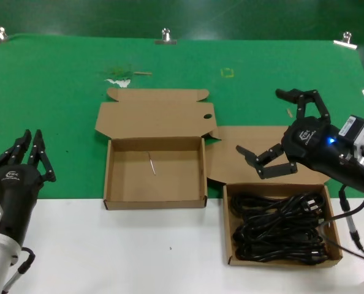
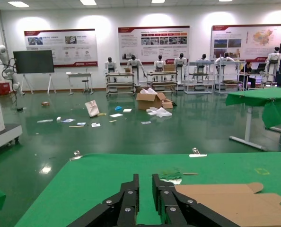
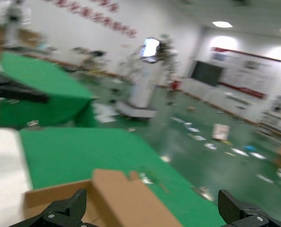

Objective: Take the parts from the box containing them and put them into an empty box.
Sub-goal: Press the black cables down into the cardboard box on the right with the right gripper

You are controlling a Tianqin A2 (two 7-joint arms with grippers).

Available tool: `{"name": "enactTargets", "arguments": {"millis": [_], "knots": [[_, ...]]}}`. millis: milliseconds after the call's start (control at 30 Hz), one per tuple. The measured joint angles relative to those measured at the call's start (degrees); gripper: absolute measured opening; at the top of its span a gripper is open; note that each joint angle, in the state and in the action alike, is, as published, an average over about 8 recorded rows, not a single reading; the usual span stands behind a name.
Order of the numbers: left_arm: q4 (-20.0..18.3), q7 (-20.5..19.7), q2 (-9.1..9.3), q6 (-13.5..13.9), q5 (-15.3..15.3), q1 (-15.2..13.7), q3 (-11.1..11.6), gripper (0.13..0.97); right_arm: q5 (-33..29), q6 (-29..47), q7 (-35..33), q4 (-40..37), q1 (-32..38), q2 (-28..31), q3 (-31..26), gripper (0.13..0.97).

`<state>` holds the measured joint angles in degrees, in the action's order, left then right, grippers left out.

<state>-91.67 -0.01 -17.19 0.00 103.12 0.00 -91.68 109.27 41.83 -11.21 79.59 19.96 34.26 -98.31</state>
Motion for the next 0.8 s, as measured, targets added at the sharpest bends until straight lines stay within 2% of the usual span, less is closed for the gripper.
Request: {"name": "enactTargets", "arguments": {"millis": [133, 400, 633, 800], "knots": [[0.0, 0.0, 0.00, 0.0, 0.0, 0.0, 0.0, 0.203, -0.6, 6.6, 0.1, -1.4, 3.7, 3.1, -2.7, 0.966], [0.0, 0.0, 0.00, 0.0, 0.0, 0.0, 0.0, 0.160, -2.7, 22.0, -3.2, -7.4, 13.6, 6.9, -8.9, 0.966], [0.0, 0.0, 0.00, 0.0, 0.0, 0.0, 0.0, 0.152, -8.8, 34.5, -11.1, -16.8, 24.7, 6.8, -16.3, 0.966], [0.0, 0.0, 0.00, 0.0, 0.0, 0.0, 0.0, 0.151, -14.5, 38.5, -18.6, -24.4, 31.7, 5.0, -20.8, 0.966]]}}
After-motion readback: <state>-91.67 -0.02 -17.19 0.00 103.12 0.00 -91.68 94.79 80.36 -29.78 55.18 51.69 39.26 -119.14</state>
